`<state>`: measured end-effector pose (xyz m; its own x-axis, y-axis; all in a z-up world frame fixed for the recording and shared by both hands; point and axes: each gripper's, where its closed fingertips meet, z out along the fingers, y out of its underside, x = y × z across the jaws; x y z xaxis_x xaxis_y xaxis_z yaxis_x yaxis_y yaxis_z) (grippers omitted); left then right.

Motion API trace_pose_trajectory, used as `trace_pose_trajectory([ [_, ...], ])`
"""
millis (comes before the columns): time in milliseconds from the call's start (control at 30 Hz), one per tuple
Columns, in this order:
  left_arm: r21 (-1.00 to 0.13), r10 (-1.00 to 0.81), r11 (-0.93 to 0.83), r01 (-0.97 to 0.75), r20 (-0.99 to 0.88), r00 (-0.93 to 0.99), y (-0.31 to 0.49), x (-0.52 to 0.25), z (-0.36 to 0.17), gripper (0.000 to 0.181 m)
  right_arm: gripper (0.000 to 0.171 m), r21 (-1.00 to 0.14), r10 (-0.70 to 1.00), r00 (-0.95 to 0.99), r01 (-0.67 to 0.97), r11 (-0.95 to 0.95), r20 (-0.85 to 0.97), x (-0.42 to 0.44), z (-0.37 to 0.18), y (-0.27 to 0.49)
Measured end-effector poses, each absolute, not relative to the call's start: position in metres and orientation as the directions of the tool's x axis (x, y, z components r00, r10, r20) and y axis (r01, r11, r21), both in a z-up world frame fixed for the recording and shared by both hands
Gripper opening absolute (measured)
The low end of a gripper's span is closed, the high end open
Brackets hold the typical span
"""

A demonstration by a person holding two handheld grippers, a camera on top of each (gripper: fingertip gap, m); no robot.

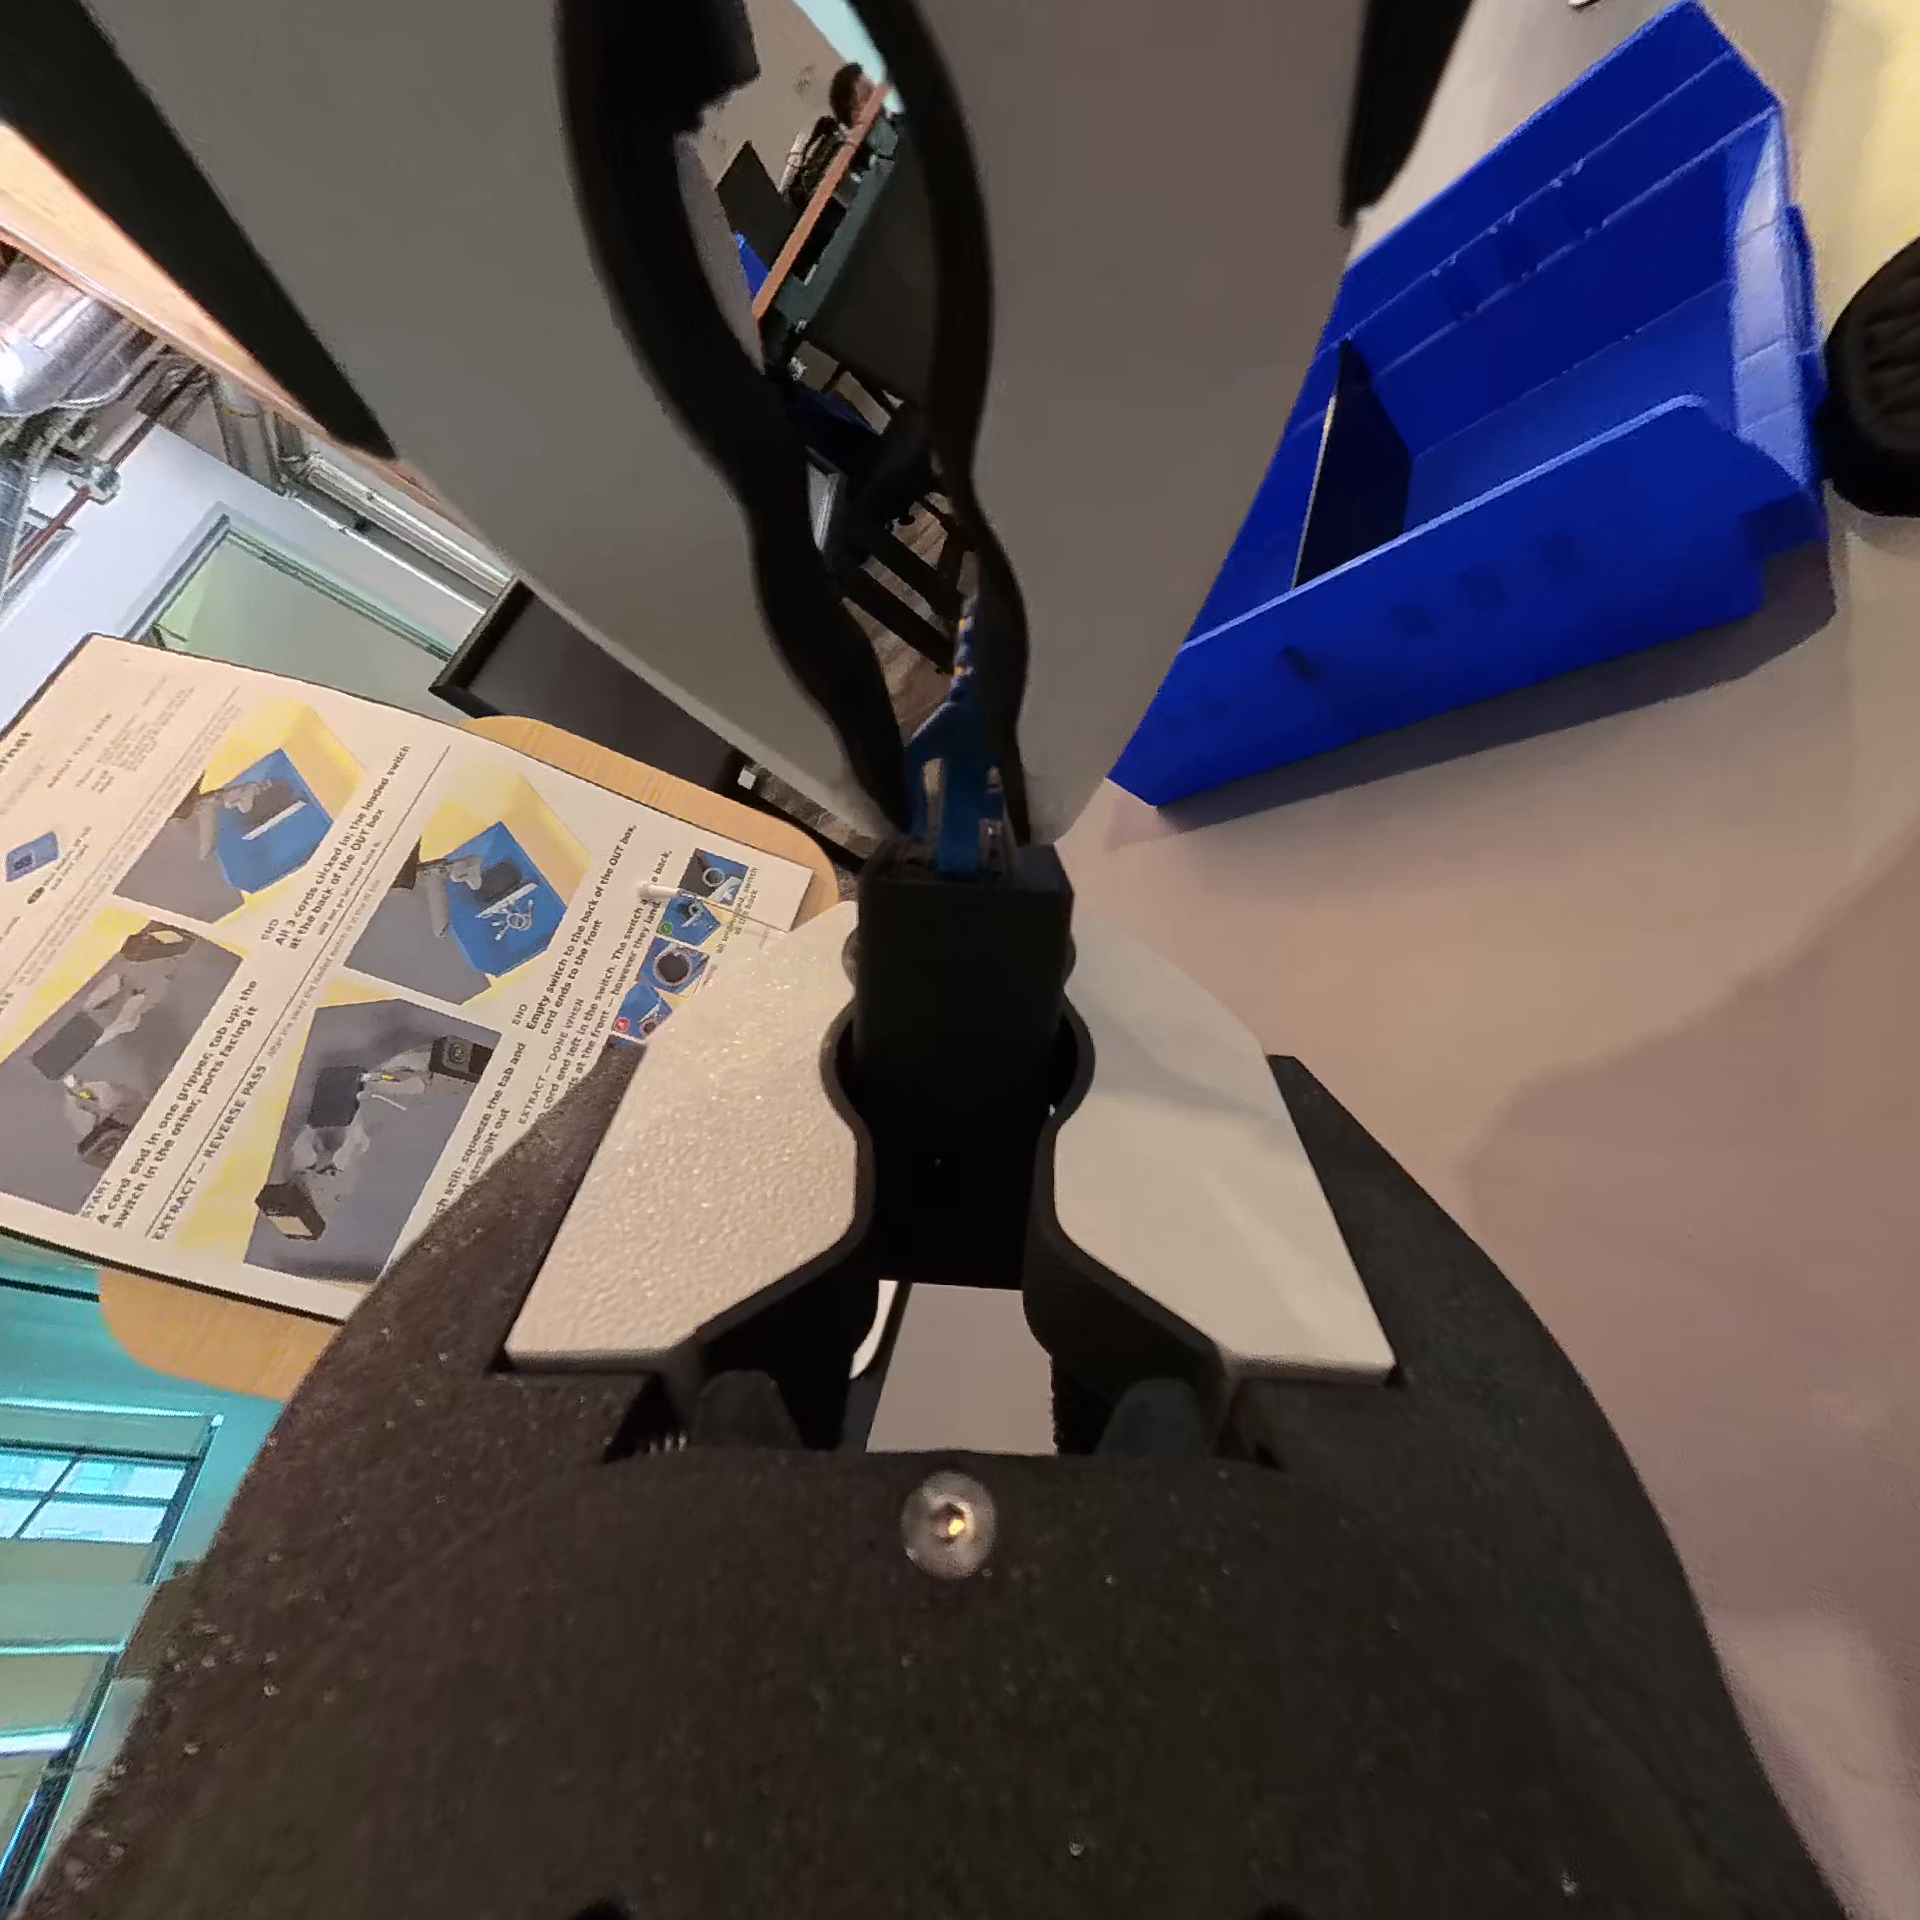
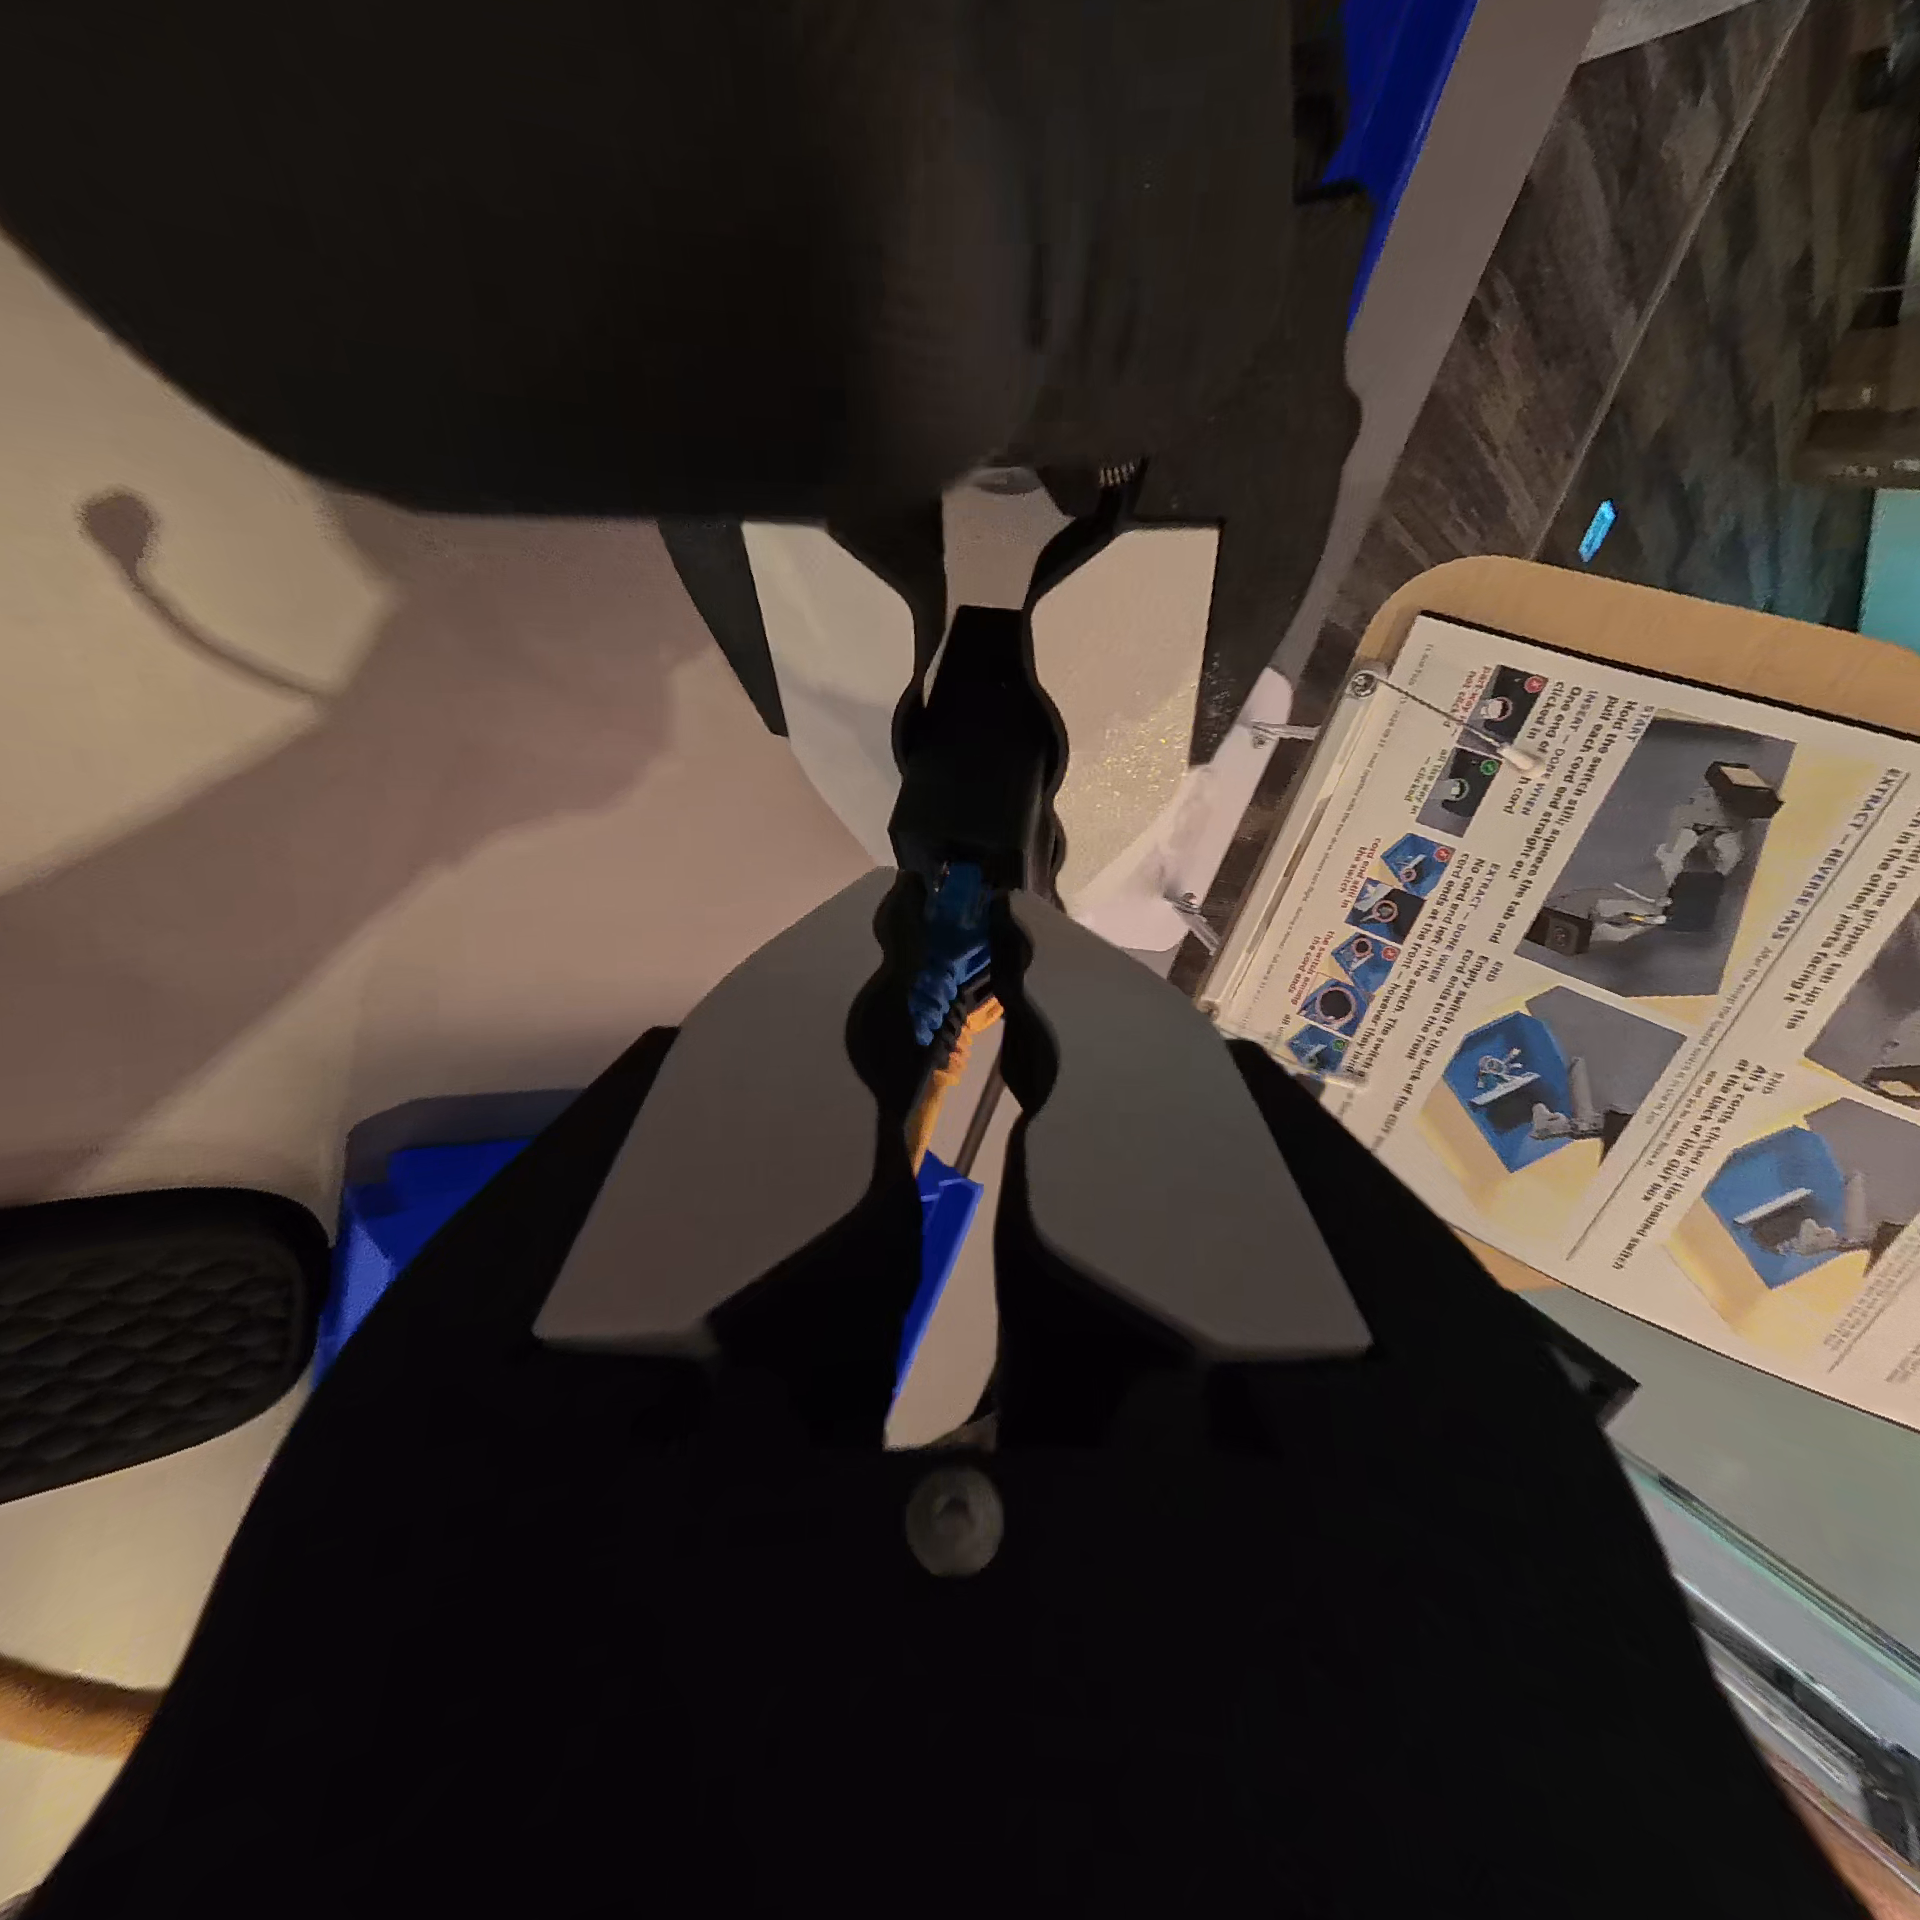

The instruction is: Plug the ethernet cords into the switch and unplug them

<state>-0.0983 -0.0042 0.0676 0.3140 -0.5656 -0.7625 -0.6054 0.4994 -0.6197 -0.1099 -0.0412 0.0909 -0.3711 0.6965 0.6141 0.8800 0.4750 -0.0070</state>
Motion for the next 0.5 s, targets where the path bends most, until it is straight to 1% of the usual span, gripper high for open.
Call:
trace_pose_trajectory([
  [100,-0.604,-0.549,0.510,-0.613,-0.777,0.309,-0.0036,-0.0984,0.0670,0.029,0.011,-0.010,0.692,-0.377,0.874,0.486,0.616,-0.1099,0.0894,-0.0409],
  [333,-0.607,-0.524,0.540,-0.583,-0.784,0.331,-0.0035,-0.0935,0.0687,0.032,0.011,-0.007,0.682,-0.382,0.870,0.494,0.624,-0.1080,0.0884,-0.0406],
  [500,-0.598,-0.501,0.530,-0.601,-0.793,0.347,-0.0011,-0.0945,0.0701,0.029,0.011,0.000,0.676,-0.389,0.867,0.499,0.626,-0.1096,0.0879,-0.0396],
])
